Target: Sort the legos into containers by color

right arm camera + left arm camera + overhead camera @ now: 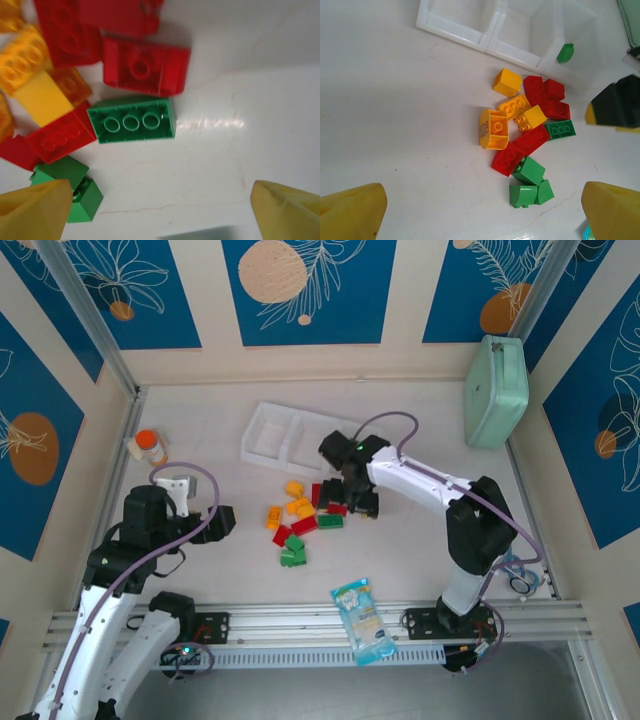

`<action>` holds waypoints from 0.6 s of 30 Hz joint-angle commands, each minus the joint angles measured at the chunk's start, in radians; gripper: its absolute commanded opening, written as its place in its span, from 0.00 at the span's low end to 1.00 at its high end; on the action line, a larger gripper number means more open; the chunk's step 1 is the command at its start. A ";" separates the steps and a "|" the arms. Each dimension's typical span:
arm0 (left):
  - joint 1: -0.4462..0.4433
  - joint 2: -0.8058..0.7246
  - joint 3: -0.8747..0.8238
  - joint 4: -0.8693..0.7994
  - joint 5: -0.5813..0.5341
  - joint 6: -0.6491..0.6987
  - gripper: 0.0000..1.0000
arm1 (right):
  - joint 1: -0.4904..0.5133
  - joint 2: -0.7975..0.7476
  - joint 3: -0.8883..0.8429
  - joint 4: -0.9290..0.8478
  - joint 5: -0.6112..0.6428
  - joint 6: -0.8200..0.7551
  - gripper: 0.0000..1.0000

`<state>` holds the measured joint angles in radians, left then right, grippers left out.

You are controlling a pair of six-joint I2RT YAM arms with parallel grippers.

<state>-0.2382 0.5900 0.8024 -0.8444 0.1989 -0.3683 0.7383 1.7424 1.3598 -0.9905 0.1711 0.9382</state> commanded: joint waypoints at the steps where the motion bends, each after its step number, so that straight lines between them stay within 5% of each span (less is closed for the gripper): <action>1: -0.004 -0.010 -0.012 0.024 0.016 0.012 0.99 | 0.058 0.001 0.004 0.075 0.047 0.317 0.93; 7: -0.003 -0.027 -0.015 0.028 0.019 0.015 0.99 | 0.126 0.049 0.019 0.073 0.195 0.619 0.92; 18: -0.003 -0.036 -0.018 0.033 0.030 0.020 0.99 | 0.113 0.187 0.055 0.048 0.214 0.782 0.83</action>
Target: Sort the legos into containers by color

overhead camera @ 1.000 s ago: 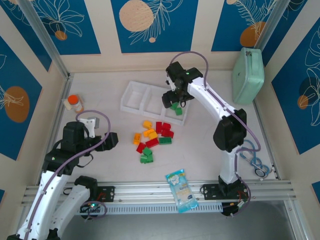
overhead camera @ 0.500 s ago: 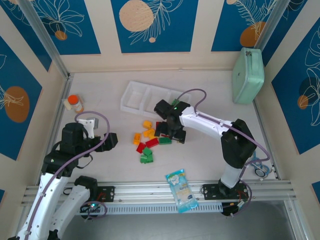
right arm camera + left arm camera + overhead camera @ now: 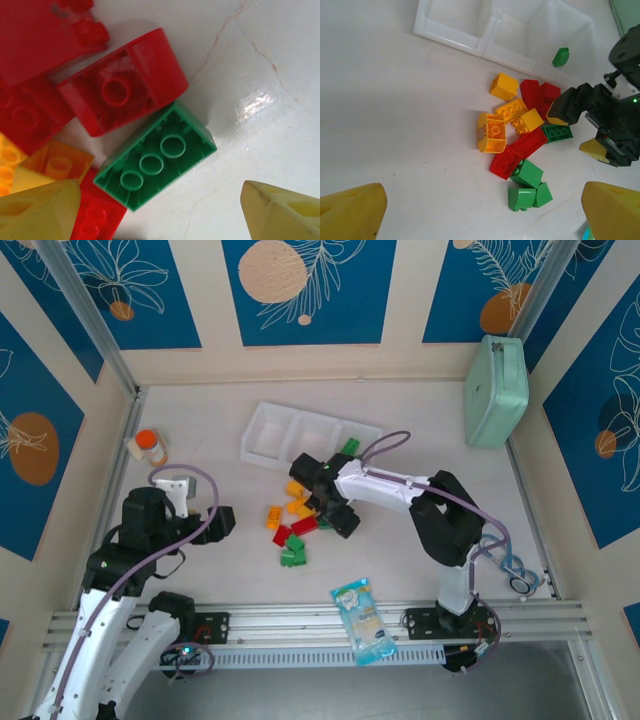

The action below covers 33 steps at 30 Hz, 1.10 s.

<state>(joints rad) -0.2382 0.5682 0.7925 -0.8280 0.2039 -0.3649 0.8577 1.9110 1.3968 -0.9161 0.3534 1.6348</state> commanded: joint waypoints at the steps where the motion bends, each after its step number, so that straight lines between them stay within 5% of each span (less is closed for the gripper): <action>1: -0.003 -0.013 -0.009 0.017 0.026 0.018 0.99 | -0.005 0.023 0.014 -0.026 0.033 0.096 0.82; 18: -0.003 -0.020 -0.010 0.021 0.027 0.018 0.99 | -0.020 0.126 0.008 0.032 0.061 0.088 0.73; 33: -0.002 -0.018 -0.010 0.021 0.021 0.012 0.99 | 0.038 -0.041 -0.186 0.012 0.235 0.086 0.54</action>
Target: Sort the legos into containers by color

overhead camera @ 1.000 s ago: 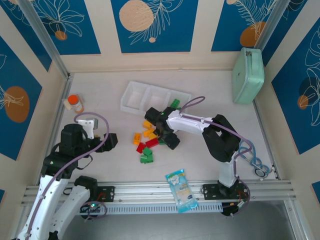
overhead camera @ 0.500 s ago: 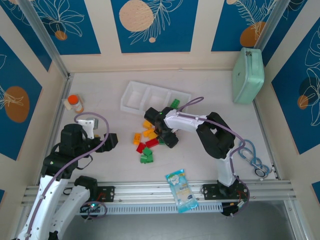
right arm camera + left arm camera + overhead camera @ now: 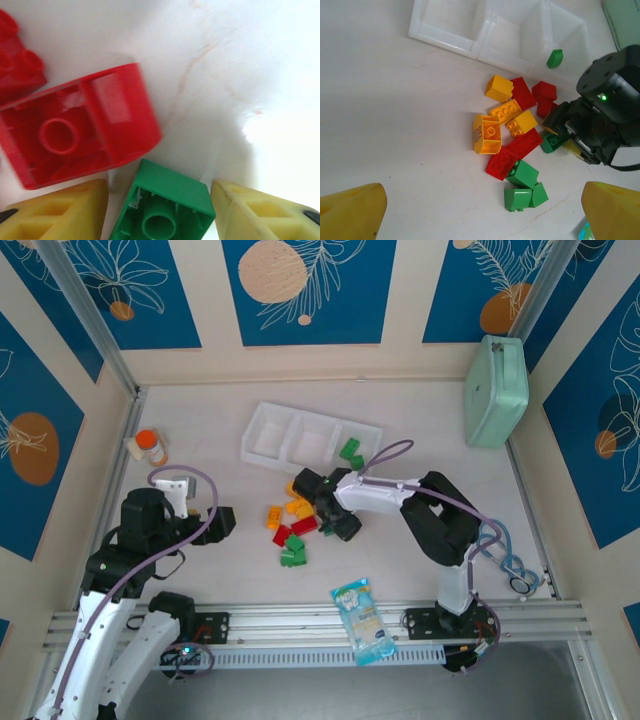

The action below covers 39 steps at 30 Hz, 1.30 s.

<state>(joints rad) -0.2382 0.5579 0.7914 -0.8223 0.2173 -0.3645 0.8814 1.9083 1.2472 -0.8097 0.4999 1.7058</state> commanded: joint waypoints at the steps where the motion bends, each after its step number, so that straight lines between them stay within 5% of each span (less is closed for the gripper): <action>1: -0.001 -0.008 -0.010 0.017 0.017 0.015 0.99 | 0.023 -0.058 -0.044 -0.097 0.109 -0.004 0.52; 13: 0.000 -0.010 -0.014 0.025 0.029 0.016 1.00 | 0.030 -0.234 0.008 0.032 0.169 -0.365 0.33; 18: 0.000 -0.010 -0.014 0.025 0.030 0.016 0.99 | -0.015 -0.272 0.019 0.048 0.054 -0.450 0.47; 23: 0.000 -0.016 -0.014 0.025 0.028 0.016 0.99 | -0.022 -0.279 -0.043 0.015 -0.059 -0.304 0.76; 30: -0.001 -0.017 -0.015 0.027 0.037 0.018 0.99 | 0.014 -0.165 -0.066 0.074 -0.151 -0.274 0.77; 39: 0.000 -0.007 -0.017 0.032 0.059 0.021 0.99 | 0.023 -0.071 -0.087 0.122 -0.166 -0.262 0.61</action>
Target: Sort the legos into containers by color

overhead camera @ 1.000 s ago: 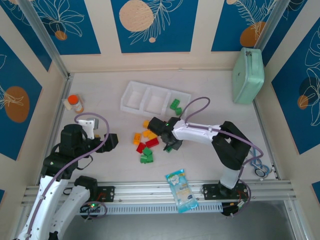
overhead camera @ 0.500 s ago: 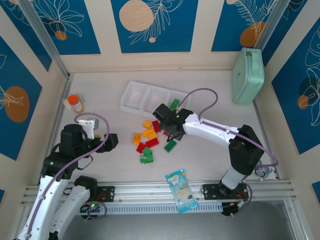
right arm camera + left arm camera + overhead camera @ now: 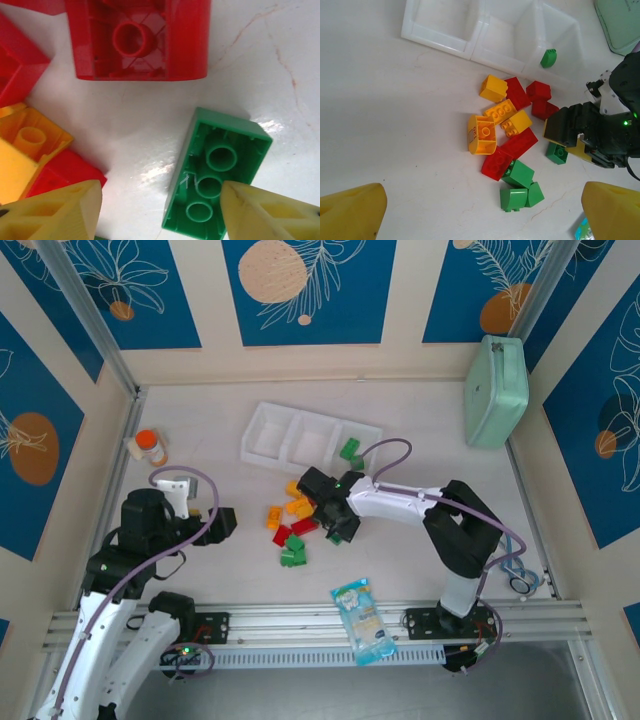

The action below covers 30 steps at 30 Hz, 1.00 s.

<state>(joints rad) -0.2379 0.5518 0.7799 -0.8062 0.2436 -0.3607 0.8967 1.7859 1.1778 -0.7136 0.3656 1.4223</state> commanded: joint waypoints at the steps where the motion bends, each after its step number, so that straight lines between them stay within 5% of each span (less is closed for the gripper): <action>1: 0.000 0.000 -0.005 0.019 0.035 0.017 0.99 | 0.008 0.054 -0.021 0.019 -0.028 0.024 0.59; 13: 0.000 -0.003 -0.006 0.019 0.035 0.017 0.99 | 0.003 -0.028 -0.091 -0.033 0.029 -0.011 0.53; 23: 0.000 -0.006 -0.007 0.019 0.035 0.016 1.00 | 0.000 -0.086 -0.108 -0.034 -0.012 -0.029 0.70; 30: 0.000 -0.005 -0.007 0.019 0.036 0.018 1.00 | -0.012 -0.031 -0.156 0.006 -0.032 -0.031 0.58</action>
<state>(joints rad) -0.2379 0.5526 0.7784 -0.8001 0.2588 -0.3607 0.8921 1.7283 1.0470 -0.7059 0.3550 1.3880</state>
